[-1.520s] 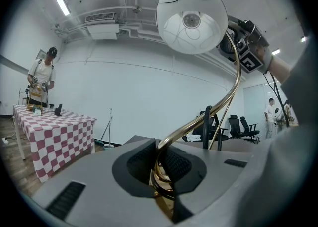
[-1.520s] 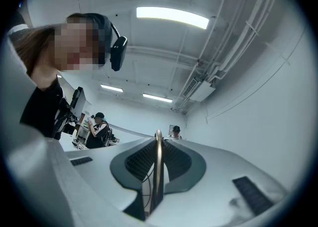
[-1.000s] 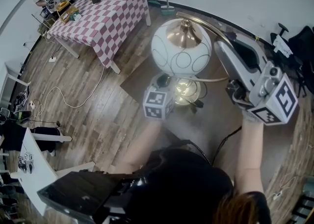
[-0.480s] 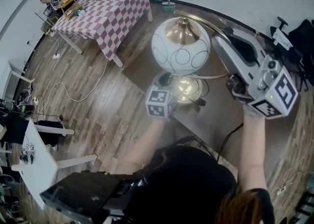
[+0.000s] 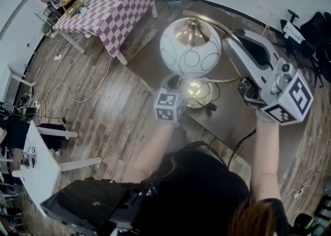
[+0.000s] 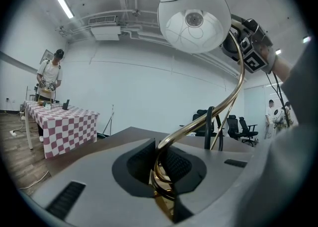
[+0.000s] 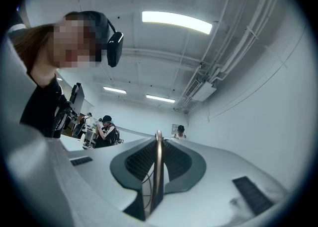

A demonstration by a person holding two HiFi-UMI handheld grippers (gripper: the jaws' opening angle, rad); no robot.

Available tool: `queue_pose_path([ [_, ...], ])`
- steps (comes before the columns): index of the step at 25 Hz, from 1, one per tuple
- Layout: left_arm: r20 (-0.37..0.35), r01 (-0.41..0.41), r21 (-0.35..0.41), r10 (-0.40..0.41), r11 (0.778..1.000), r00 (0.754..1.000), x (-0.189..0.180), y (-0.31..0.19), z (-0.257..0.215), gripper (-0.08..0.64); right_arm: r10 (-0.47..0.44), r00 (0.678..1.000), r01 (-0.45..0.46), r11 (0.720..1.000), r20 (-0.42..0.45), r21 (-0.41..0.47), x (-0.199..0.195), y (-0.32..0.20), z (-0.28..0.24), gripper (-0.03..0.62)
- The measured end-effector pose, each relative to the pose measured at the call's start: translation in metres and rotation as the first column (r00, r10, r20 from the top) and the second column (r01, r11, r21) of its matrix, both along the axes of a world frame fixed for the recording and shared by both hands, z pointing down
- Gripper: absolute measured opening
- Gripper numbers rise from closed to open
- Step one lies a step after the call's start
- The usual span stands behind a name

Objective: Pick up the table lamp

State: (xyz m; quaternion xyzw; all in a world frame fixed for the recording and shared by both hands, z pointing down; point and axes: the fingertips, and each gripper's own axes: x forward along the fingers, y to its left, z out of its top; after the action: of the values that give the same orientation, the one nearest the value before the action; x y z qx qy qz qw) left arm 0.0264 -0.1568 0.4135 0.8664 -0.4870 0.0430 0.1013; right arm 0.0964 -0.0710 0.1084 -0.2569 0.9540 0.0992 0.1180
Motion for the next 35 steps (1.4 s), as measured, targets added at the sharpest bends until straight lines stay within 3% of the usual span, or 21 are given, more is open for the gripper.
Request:
queue_pose_path([
  [20,-0.003,-0.124,-0.019,0.124,0.992,0.992,0.038,-0.001,0.006,0.028,0.104,0.994,-0.103,0.994,0.022,-0.019,0.025,0.004,0.002,0.043],
  [35,0.011,-0.15,-0.049,0.151,0.987,0.988,0.033,-0.01,0.013,0.028,0.138,0.99,-0.137,0.989,0.028,-0.06,0.023,-0.008,0.01,0.043],
])
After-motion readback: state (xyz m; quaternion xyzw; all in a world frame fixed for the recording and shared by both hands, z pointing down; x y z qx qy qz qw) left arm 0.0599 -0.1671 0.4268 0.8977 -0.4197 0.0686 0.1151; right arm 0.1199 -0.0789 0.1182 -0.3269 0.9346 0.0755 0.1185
